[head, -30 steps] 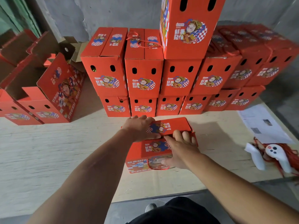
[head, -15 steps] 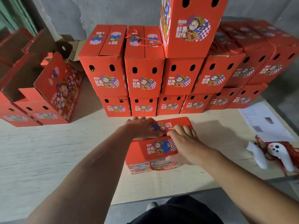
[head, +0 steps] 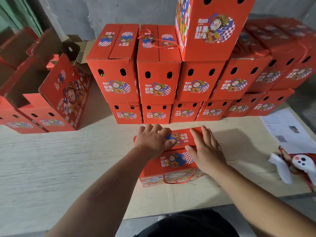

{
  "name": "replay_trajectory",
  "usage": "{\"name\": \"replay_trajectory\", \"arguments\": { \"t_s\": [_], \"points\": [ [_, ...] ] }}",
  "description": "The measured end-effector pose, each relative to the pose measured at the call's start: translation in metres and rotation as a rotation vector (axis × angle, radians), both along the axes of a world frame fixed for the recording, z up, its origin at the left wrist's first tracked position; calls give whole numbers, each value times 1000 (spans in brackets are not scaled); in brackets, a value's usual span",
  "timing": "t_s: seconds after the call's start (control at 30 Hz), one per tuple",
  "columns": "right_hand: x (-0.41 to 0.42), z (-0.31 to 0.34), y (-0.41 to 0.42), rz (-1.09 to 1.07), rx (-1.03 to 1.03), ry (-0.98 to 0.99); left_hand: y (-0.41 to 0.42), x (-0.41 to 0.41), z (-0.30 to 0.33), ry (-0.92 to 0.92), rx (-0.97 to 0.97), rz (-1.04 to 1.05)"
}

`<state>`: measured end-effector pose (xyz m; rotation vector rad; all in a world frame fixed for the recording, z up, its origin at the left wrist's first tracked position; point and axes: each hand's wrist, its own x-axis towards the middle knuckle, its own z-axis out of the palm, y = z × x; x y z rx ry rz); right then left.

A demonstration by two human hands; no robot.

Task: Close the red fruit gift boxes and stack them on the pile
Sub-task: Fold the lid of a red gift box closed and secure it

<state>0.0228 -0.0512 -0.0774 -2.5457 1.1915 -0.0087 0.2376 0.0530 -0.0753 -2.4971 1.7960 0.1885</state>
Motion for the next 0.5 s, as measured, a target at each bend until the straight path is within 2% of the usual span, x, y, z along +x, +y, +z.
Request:
{"name": "replay_trajectory", "arguments": {
  "t_s": [0.13,0.23,0.33,0.5],
  "points": [
    [1,3,-5,5,40,28,7,-6,2,30,-41,8],
    [2,8,-15,-2,112,10,38,-23,-3,108,-87,60],
    [-1,8,-21,7,89,-17,77,-48,-11,157,-98,70],
    [1,5,-24,8,147,-58,94,-45,-18,39,7,-38]
  ]
}}
